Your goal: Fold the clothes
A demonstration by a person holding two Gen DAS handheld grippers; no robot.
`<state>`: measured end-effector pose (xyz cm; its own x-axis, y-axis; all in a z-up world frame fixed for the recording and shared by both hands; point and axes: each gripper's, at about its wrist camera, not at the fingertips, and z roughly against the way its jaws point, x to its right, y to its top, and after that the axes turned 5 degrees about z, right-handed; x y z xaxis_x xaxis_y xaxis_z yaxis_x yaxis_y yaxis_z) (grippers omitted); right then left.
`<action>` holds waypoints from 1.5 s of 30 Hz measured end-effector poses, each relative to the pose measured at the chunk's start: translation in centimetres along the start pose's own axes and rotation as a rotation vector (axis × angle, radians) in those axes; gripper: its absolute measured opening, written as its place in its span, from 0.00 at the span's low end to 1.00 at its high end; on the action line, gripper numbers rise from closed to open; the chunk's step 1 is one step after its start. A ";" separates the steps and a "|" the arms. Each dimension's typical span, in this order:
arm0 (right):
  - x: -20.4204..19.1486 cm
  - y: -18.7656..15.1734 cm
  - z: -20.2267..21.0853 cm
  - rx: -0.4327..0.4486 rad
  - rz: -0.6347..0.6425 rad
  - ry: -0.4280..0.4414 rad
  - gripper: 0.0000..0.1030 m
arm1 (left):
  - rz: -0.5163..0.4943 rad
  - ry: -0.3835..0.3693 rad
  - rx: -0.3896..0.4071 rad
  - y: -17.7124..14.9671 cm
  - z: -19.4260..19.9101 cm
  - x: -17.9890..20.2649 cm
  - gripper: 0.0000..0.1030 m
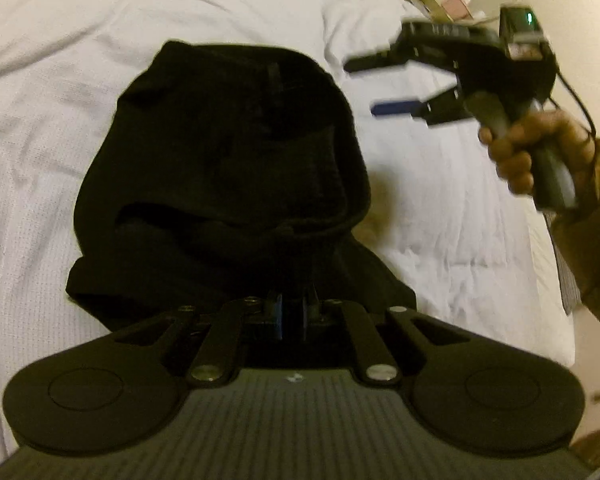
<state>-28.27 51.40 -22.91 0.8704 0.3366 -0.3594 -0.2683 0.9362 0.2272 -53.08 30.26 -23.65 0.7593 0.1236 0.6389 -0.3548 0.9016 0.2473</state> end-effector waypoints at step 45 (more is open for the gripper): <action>-0.2 -14.6 0.7 -0.102 0.017 0.072 0.16 | 0.793 -0.112 0.244 -9.7 7.6 -2.1 0.48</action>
<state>-24.25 37.66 -25.56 0.8343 0.3557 -0.4211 -0.3267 0.9344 0.1421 -55.35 18.05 -21.82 0.1813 0.6300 0.7551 -0.8788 0.4485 -0.1631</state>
